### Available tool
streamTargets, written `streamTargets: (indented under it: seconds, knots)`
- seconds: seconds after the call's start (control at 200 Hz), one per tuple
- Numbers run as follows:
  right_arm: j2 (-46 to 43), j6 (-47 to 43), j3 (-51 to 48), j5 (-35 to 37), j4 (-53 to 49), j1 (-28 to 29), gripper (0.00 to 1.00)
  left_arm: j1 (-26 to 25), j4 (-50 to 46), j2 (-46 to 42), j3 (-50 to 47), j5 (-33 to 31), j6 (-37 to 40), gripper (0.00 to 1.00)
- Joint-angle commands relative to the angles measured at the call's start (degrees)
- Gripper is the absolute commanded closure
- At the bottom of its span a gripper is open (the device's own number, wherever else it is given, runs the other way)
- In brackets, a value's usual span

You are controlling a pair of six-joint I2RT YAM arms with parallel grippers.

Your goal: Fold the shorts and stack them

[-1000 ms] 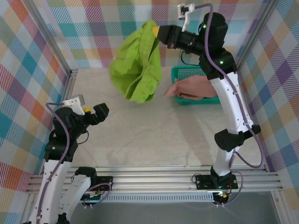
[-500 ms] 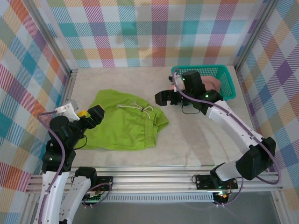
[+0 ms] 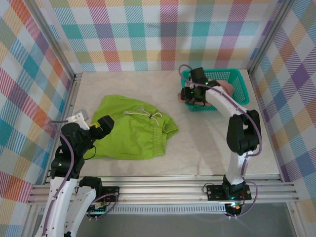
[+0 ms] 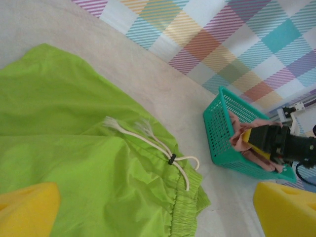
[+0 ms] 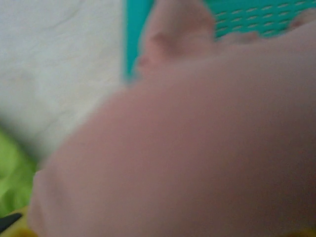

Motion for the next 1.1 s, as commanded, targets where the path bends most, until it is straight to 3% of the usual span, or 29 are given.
streamTargets:
  seconds: [0.0, 0.18, 0.565, 0.945, 1.095]
  knots:
    - [4.9, 1.0, 7.0, 0.1, -3.1, -5.6, 0.48, 0.5, 0.9, -0.4, -1.3, 0.9, -0.7, 0.0]
    - [16.5, 0.4, 17.2, -1.2, -8.2, -10.3, 0.57, 0.5, 1.8, 0.2, -2.5, 0.6, -0.8, 0.0]
    - [36.0, -3.6, 39.2, -2.3, -21.2, -15.9, 0.57, 0.5, 1.3, 2.4, -3.4, 0.2, -0.8, 0.0]
    - [41.0, -7.4, 50.7, 4.0, -25.2, -20.0, 0.56, 0.5, 1.0, 2.6, -4.2, -0.7, -1.0, 0.0]
    - [37.5, -4.5, 52.7, -0.4, -23.9, -19.6, 0.46, 0.5, -0.9, 3.4, -3.1, -2.5, -1.0, 0.0]
